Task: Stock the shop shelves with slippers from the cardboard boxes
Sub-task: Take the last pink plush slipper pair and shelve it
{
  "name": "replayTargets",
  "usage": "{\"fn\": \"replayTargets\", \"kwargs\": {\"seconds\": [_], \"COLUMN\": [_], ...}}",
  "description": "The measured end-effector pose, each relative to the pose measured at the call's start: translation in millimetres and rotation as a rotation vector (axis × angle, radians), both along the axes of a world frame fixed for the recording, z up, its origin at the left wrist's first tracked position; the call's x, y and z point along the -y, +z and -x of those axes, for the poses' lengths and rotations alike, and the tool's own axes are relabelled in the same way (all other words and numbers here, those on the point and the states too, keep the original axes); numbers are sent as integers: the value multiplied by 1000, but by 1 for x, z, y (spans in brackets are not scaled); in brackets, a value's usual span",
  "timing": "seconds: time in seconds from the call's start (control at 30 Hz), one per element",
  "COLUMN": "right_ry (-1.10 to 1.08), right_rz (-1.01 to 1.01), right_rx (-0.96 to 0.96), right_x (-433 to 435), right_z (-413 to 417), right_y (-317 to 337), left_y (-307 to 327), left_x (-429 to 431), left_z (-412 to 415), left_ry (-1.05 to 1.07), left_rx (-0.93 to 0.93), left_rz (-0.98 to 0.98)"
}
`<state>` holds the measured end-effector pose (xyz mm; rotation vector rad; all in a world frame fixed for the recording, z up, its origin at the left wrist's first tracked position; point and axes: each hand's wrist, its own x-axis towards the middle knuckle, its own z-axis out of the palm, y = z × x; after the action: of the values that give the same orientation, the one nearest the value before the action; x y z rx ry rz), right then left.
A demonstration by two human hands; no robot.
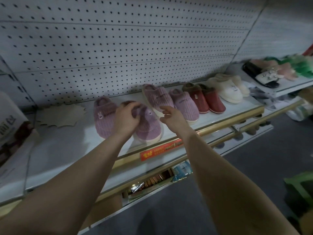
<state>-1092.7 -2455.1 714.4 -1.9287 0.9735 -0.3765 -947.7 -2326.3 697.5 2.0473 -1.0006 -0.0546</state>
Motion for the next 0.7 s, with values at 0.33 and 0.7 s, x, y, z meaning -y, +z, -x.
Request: {"fn": "replayTargets", "kwargs": {"seconds": [0.33,0.7], "right_ry": [-97,-261], "right_rz": [431,650], "right_rx": [-71,-267], "right_x": [16,97], "right_z": [99,287], "right_y": [59,117], "left_y": [55,129], "left_x": [57,181], "left_z": [87,257], "left_ry": [-409,-732], "left_rx": [-39,59], "left_rz": [-4,-39]}}
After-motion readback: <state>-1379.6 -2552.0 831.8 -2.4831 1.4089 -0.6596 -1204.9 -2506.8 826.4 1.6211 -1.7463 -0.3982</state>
